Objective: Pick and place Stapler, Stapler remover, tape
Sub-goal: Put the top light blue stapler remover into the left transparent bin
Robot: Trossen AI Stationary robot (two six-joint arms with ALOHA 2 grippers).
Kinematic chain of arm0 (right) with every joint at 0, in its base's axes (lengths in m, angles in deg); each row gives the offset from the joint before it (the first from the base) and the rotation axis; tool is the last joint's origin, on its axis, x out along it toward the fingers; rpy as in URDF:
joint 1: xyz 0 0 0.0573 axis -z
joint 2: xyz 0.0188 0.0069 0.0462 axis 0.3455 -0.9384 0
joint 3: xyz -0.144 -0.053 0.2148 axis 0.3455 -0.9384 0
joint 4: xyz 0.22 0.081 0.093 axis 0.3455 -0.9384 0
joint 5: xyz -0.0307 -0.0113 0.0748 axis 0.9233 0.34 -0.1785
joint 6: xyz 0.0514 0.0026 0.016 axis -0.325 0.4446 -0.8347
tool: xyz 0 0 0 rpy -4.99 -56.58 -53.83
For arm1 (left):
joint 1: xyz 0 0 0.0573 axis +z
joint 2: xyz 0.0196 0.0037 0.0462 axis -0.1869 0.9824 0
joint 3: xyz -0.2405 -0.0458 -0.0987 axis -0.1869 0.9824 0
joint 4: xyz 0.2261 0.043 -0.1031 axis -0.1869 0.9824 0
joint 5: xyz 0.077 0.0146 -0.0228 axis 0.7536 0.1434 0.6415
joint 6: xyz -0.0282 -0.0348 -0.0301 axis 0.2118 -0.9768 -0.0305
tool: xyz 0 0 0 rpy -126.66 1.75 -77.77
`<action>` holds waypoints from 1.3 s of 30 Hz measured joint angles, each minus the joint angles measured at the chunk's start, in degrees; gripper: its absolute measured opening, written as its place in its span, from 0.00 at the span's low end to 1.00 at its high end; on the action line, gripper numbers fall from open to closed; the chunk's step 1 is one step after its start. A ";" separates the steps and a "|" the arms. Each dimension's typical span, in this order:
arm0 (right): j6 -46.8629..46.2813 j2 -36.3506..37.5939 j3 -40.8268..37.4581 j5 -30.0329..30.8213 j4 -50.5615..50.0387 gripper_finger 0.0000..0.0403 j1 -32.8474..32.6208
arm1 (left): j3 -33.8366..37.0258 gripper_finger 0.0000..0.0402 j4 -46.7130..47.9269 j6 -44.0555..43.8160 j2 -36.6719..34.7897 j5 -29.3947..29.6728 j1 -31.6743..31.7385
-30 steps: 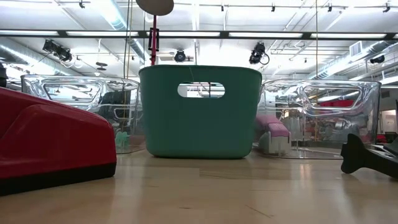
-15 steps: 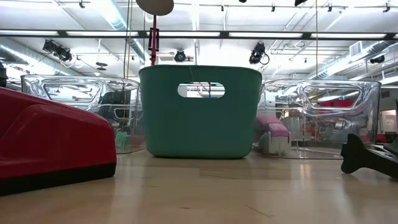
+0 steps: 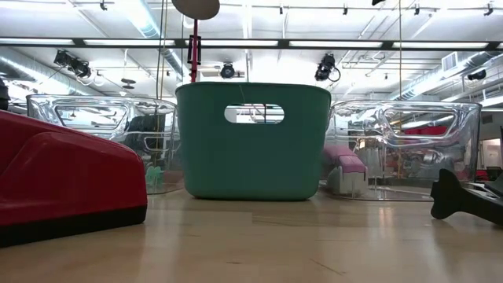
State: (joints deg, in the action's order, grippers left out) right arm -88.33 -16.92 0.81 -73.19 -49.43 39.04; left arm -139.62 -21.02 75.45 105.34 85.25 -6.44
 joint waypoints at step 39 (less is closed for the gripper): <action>-0.33 0.56 0.00 -0.17 -0.57 0.00 0.09 | 0.04 0.37 -0.39 -0.16 -0.61 -0.82 -0.01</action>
State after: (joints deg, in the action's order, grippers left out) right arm -88.66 -16.36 0.81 -73.36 -50.00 39.13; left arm -139.58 -21.42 75.28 104.73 84.43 -6.45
